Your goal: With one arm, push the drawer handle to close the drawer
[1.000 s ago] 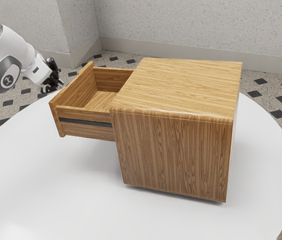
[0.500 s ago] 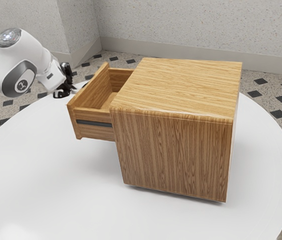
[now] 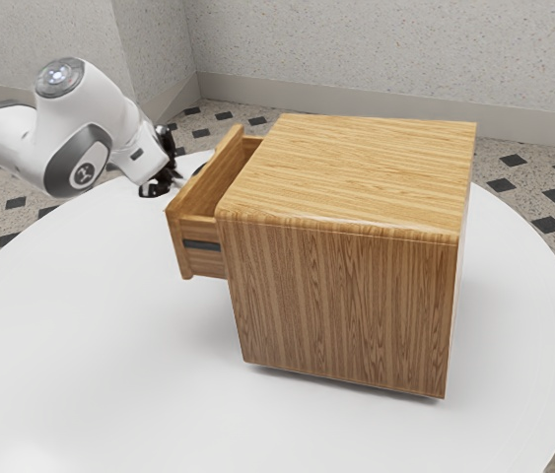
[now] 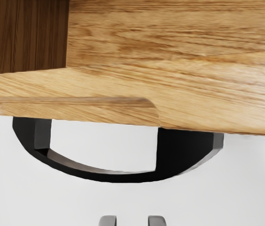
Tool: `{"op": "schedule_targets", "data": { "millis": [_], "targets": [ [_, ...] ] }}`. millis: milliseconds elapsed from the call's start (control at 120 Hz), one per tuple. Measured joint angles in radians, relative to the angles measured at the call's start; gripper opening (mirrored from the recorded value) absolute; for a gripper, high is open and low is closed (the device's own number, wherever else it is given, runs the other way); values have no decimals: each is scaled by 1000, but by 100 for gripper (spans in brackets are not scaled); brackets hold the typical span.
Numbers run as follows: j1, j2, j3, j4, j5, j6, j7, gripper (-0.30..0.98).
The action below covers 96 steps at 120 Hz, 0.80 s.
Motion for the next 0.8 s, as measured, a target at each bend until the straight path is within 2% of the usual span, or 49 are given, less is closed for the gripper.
{"op": "schedule_targets", "data": {
  "millis": [133, 342, 417, 508, 583, 600, 642, 742, 800],
  "targets": [
    [8, 55, -61, 0, -64, 21, -1, -1],
    [-22, 86, -111, 1, -128, 42, -2, -1],
    [-28, 81, -106, -10, -146, 34, -2, 1],
    [-74, 74, -50, -26, -158, -15, -6, 5],
    [-67, 84, -39, 20, -153, -116, -32, 11],
    [-45, 87, -55, 50, -151, -157, -44, 14],
    [124, 91, -207, 153, -158, -283, -83, 23],
    [730, 70, -752, 365, -268, -592, -212, 40],
    [1010, 57, -986, 452, -325, -726, -293, 47]
  ]
}}
